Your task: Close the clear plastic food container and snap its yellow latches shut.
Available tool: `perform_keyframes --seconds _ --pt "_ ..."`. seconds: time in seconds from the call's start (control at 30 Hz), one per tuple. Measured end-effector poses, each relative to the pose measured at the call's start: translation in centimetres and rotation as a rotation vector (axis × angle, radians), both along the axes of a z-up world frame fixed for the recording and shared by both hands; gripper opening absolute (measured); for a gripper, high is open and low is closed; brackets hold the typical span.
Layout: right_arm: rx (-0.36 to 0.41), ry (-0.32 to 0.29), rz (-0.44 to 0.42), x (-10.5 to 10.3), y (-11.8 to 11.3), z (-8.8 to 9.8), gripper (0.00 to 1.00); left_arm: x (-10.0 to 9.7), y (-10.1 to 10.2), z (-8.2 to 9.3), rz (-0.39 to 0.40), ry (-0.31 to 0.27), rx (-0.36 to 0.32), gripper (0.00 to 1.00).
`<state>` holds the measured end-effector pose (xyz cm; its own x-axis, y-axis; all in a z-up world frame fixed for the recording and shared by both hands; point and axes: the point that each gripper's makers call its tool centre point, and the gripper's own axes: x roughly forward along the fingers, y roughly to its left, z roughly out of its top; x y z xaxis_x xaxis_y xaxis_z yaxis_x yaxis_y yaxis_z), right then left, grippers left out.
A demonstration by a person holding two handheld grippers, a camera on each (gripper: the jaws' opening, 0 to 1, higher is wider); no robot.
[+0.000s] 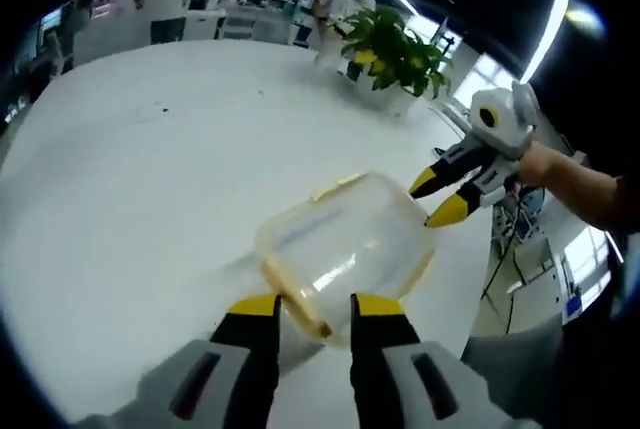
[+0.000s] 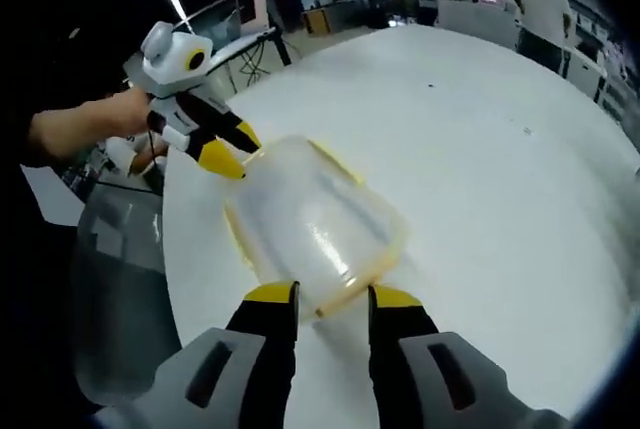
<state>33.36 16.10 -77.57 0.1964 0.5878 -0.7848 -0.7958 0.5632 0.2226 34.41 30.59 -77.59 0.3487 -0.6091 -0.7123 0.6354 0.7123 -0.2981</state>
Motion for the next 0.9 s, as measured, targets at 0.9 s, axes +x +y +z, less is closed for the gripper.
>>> perform_keyframes --seconds 0.9 --pt "-0.012 -0.210 0.175 0.5 1.2 1.4 0.27 0.1 -0.8 1.2 -0.268 -0.237 0.202 0.21"
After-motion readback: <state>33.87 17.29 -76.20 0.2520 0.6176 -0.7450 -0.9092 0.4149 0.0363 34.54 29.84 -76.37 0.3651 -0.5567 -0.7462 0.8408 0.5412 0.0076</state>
